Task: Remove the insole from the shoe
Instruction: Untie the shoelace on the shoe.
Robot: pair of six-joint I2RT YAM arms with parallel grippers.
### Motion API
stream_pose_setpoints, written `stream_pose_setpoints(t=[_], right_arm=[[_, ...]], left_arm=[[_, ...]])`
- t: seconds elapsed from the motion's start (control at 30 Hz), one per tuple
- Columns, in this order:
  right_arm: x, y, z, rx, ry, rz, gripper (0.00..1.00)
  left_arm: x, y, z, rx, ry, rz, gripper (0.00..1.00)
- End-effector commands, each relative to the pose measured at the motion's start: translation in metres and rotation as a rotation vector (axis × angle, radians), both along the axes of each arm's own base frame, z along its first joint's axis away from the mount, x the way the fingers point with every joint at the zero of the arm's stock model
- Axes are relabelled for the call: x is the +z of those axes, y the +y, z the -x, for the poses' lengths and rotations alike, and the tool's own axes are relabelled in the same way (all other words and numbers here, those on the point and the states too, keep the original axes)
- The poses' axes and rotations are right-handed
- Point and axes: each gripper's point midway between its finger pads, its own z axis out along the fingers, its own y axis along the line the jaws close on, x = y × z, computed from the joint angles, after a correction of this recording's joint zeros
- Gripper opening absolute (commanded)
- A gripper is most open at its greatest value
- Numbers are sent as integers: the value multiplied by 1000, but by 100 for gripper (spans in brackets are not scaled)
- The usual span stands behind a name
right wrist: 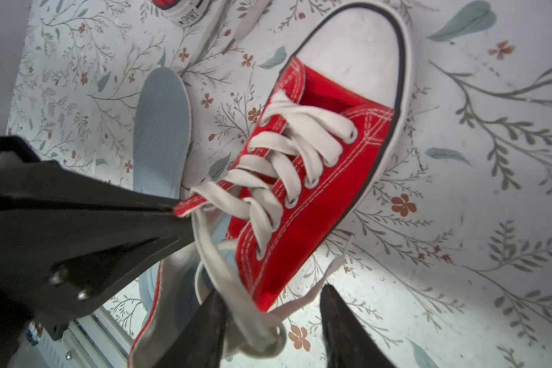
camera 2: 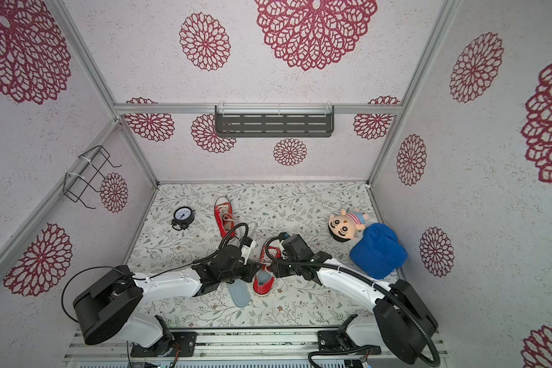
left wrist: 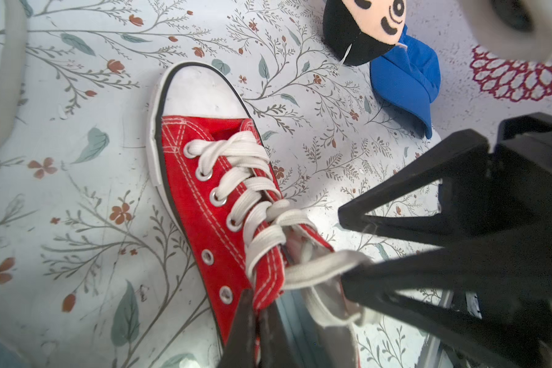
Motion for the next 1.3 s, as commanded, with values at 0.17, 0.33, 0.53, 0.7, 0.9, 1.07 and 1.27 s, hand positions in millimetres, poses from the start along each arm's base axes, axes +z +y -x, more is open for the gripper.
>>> stream_pose_setpoints(t=[0.17, 0.33, 0.53, 0.7, 0.9, 1.07, 1.27], right_arm=[[23, -2, -14, -46, -80, 2, 14], [28, -18, -19, -83, -115, 79, 0], [28, -49, -38, -182, -187, 276, 9], [16, -66, -58, -306, -255, 371, 24], [28, -101, -83, -509, -420, 450, 34], [41, -96, -94, -387, -394, 322, 49], [31, -40, -29, -73, -193, 42, 59]], left_arm=[[20, -8, -3, -12, -57, 49, 0], [19, -8, -3, -11, -56, 48, 0], [18, -7, -3, -8, -53, 45, 0], [18, -7, -4, -7, -55, 45, 0], [19, -7, -4, -5, -55, 45, 0], [21, -9, -2, -19, -57, 48, 0], [21, -10, -3, -20, -60, 51, 0]])
